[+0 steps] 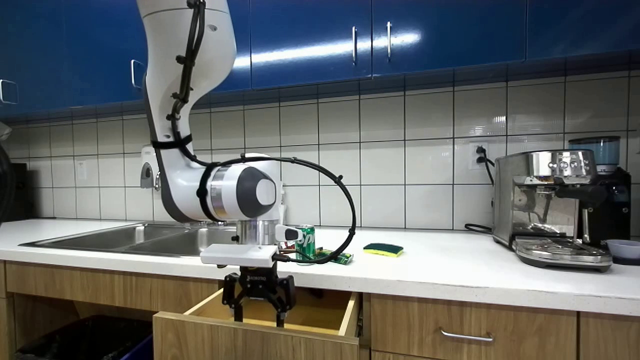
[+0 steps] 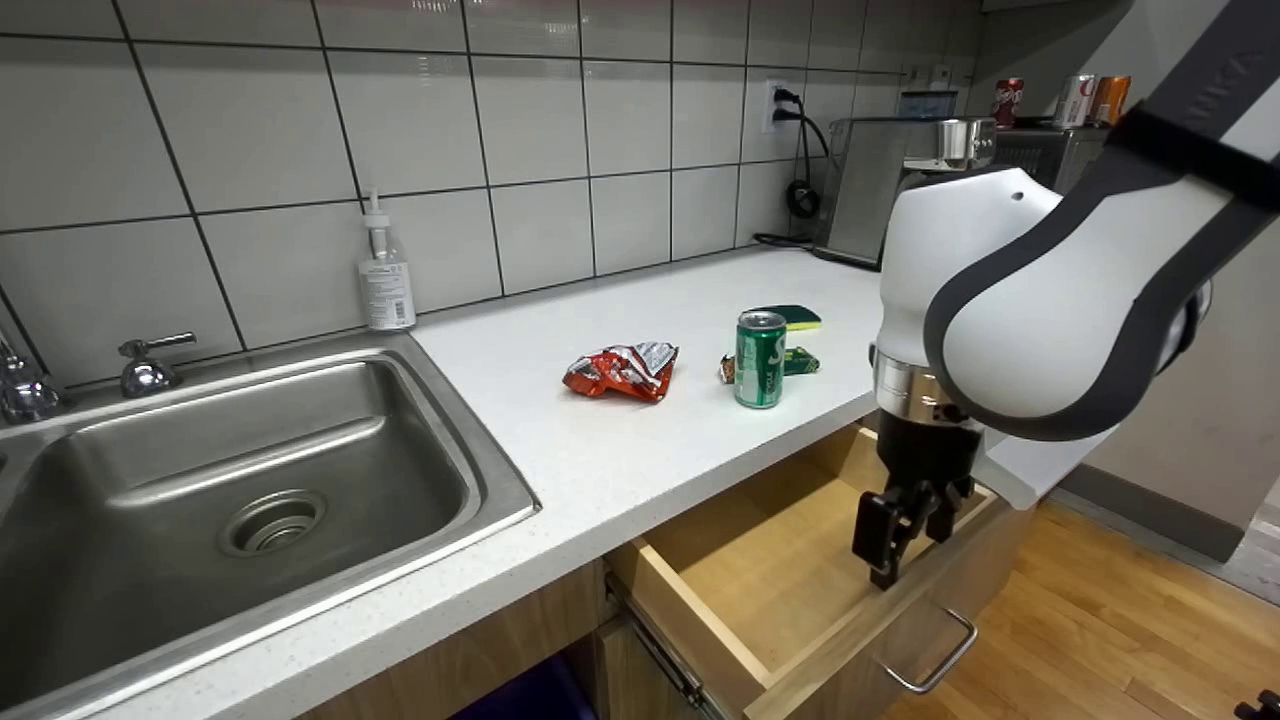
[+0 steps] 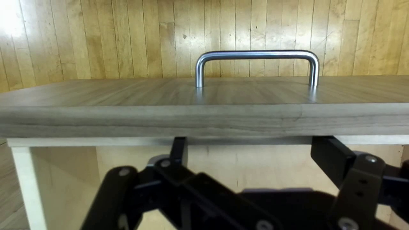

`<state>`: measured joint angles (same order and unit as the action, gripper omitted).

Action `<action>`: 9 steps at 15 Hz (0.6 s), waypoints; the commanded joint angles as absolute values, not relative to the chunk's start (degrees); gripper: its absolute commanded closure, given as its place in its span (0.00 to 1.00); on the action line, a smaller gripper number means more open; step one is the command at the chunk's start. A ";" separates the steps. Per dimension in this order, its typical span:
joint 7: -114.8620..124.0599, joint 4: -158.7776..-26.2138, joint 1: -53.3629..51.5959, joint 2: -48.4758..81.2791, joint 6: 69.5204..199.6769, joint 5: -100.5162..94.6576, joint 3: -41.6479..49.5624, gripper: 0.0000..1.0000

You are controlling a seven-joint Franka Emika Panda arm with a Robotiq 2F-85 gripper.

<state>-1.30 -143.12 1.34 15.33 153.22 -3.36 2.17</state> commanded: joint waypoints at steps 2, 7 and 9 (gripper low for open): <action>-0.01 -145.94 0.59 13.09 153.25 -3.36 1.87 0.00; -0.29 -146.84 0.67 12.55 153.37 -2.71 1.45 0.00; 0.77 -147.35 0.20 12.19 153.33 -3.49 1.81 0.00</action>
<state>-1.30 -144.36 1.30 14.69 153.22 -3.35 2.08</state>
